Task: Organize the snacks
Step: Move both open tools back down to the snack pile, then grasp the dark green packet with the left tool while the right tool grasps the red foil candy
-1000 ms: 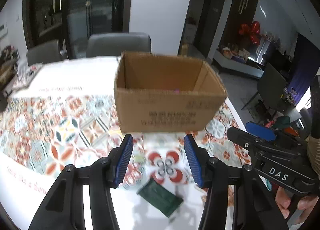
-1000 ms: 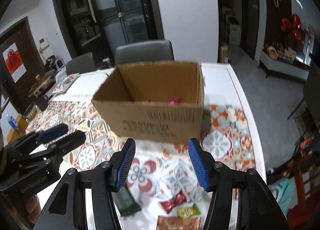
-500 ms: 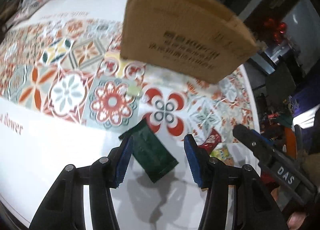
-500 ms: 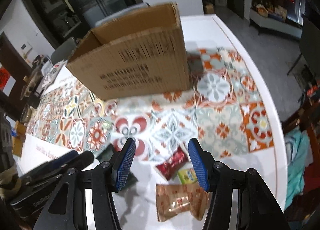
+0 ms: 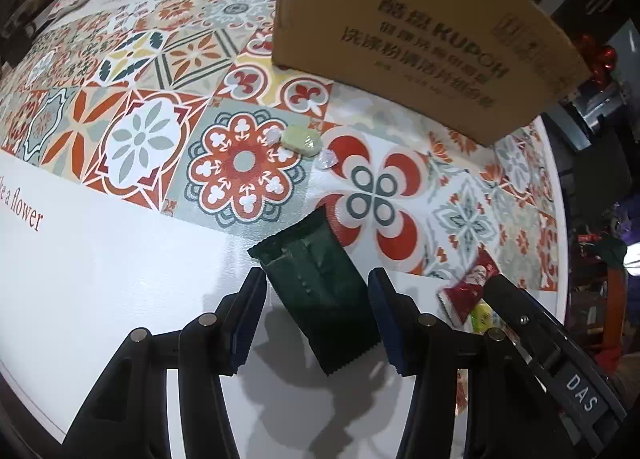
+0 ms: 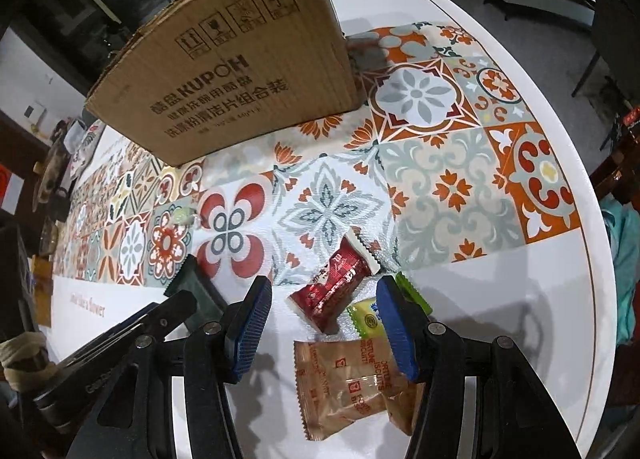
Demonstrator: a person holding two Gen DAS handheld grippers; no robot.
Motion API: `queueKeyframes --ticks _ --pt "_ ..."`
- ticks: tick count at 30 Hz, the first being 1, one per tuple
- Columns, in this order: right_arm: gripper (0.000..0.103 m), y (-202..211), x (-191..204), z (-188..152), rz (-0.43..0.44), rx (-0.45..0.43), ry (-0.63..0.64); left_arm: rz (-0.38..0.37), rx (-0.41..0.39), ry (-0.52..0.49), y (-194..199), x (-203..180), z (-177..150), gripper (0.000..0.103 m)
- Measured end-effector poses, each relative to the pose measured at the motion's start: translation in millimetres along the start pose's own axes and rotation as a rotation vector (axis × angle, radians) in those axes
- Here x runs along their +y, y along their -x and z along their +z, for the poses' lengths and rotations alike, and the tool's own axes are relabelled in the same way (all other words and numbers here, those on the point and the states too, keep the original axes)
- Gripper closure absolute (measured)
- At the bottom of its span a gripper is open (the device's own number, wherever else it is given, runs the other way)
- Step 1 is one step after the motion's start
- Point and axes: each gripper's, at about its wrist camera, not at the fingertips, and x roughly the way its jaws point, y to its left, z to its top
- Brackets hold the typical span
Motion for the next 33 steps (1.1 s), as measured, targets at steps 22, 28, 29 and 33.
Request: queueKeyframes --ticks 22,28,29,33 --pt "0.068 -36 10 9 -0.065 0.07 0.079 0.019 -0.011 -0.227 -24 -19 1 0.047" --pt "0.078 -39 16 8 -0.102 0.055 0.121 0.039 -0.038 -0.276 -25 -28 -3 0.054" --pt "0.078 -39 17 7 -0.098 0.051 0.125 0.027 -0.04 -0.27 -25 -27 -2 0.055" --pt "0.079 -37 19 6 -0.087 0.046 0.13 -0.007 -0.042 -0.243 -24 -20 2 0.057"
